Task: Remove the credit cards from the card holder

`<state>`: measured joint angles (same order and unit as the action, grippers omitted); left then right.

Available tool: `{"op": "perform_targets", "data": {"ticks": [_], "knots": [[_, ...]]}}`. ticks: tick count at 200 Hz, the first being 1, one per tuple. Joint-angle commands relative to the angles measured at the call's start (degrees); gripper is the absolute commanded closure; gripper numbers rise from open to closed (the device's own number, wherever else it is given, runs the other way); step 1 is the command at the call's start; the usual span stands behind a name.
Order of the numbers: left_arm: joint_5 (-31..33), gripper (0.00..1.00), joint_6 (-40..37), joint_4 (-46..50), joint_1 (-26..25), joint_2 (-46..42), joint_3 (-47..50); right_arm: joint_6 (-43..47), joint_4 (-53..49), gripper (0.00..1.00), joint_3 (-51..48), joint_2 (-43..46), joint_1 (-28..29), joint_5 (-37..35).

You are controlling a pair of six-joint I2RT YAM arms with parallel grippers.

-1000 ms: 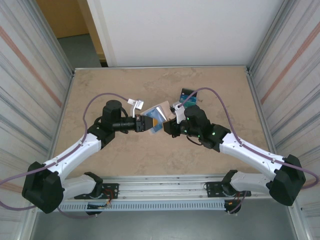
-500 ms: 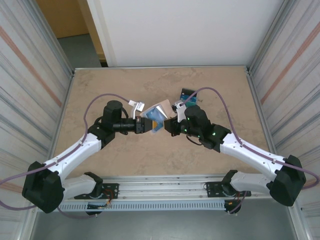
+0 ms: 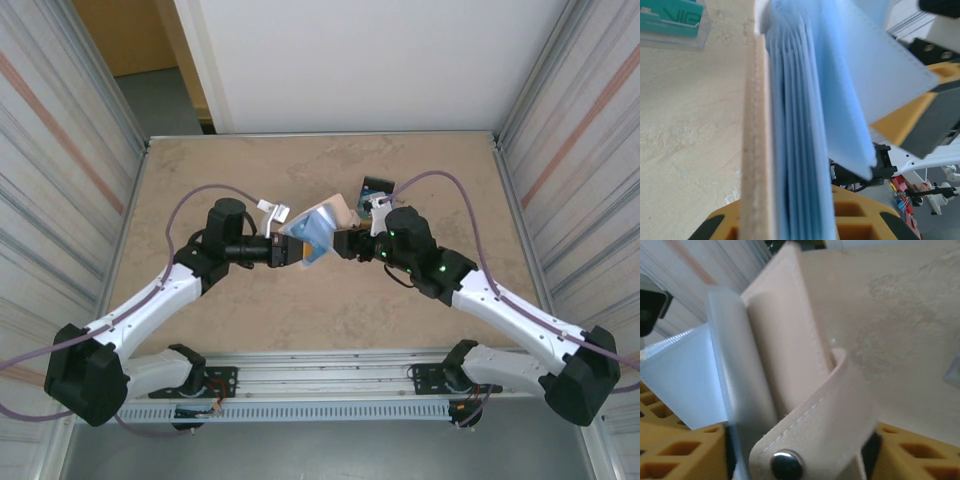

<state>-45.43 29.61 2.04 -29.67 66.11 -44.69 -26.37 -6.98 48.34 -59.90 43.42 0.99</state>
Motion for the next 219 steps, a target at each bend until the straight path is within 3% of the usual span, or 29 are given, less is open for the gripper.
{"op": "perform_targets", "data": {"ticks": [1,45,99,174,219], "knots": [[-0.39,0.89,-2.51,2.14,0.54,-0.55,-2.05,1.04,-2.76,0.25,-0.22,3.64,-0.51,-2.88],[-0.11,0.88,-2.71,4.06,0.62,0.39,-3.35,4.51,-6.10,0.00,0.43,5.85,0.54,-1.41],[0.46,0.87,-2.00,7.08,0.98,1.63,-5.91,12.21,-11.17,0.01,0.47,3.47,9.20,-14.92],[-1.19,0.86,-0.80,6.15,0.95,3.22,-5.89,13.41,-3.20,0.01,-0.82,-2.62,11.86,-16.11],[-2.70,0.86,-0.47,5.46,0.93,3.57,-5.30,12.50,-3.90,0.01,1.84,-7.44,11.69,-19.63]]}}
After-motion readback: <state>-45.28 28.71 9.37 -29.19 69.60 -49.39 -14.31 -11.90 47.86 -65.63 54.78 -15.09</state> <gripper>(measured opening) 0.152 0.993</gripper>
